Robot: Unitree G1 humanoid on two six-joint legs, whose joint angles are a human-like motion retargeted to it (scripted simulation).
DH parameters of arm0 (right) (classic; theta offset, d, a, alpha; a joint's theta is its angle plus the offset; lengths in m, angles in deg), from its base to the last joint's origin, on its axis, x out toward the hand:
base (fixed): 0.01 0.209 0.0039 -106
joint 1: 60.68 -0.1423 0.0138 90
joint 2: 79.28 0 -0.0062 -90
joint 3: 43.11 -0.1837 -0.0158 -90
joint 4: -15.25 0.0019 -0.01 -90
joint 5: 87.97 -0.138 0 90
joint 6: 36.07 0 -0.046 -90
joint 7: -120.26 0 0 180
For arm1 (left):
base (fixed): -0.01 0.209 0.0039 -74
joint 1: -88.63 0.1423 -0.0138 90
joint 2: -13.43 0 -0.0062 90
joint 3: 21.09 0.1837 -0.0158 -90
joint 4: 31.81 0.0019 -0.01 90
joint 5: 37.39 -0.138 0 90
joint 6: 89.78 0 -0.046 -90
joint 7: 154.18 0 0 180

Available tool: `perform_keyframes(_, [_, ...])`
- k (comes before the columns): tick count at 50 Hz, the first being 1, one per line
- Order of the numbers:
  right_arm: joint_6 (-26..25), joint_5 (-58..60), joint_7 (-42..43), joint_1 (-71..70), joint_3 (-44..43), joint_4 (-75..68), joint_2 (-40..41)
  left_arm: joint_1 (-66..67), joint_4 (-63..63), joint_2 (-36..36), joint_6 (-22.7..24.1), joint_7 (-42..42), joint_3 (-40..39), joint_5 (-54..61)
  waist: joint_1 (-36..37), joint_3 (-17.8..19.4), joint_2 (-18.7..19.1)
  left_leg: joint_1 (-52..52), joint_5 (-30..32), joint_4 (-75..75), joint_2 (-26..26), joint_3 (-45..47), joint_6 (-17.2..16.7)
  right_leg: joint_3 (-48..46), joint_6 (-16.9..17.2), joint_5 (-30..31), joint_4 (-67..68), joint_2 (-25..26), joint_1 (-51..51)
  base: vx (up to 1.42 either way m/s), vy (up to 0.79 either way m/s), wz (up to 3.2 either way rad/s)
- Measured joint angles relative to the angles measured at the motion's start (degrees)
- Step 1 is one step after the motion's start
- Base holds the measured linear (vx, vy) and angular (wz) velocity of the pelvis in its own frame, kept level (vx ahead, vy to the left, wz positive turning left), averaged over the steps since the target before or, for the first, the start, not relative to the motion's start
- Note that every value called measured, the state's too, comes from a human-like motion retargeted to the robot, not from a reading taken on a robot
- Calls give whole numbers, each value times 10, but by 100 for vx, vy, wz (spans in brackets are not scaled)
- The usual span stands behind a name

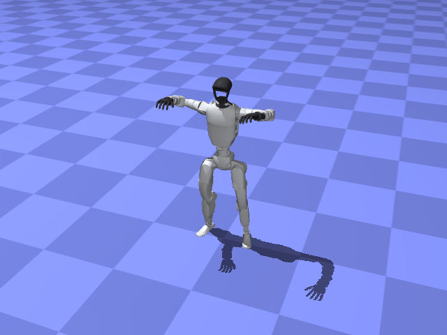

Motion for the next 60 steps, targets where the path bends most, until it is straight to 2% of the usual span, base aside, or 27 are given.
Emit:
perform_keyframes(7, [-2,-4,0,54,-61,2,-3,68,-14,18,0,0,-72,1,-1,-1,10,-1,-1,0,0,-1,-1,-2,0,0,0,0,0,0,0,0])
perform_keyframes(15, [-1,-5,-1,66,-78,4,-9,134,-24,31,0,4,-142,1,-5,1,13,1,-3,1,0,-1,0,-3,0,0,-1,0,3,0,0,0])
perform_keyframes(30, [-1,-1,0,50,-66,4,-15,224,-35,47,-3,2,-237,-4,-15,2,13,3,-7,2,0,-1,1,-4,0,-1,-2,0,6,0,0,0])
perform_keyframes(48, [0,-1,7,1,-25,3,-15,263,-37,59,-6,-6,-288,-9,-31,12,13,7,-10,4,0,-2,3,-7,-3,-4,2,-1,10,0,0,0])
perform_keyframes(51, [4,-3,24,-23,-1,5,-9,255,-42,65,-4,-25,-277,-4,-33,15,14,8,-10,4,0,-2,4,-6,-3,-4,2,-1,10,0,0,0])
perform_keyframes(54, [11,-36,49,-78,62,14,7,227,-55,90,-5,-58,-242,2,-36,18,17,8,-11,3,0,-1,5,-5,-4,-4,3,-1,10,0,0,0])
perform_keyframes(60, [22,-145,78,-258,314,61,97,137,-91,210,-5,-125,-118,63,-41,25,18,13,-12,2,1,6,12,3,-5,-5,6,-1,7,0,0,0])
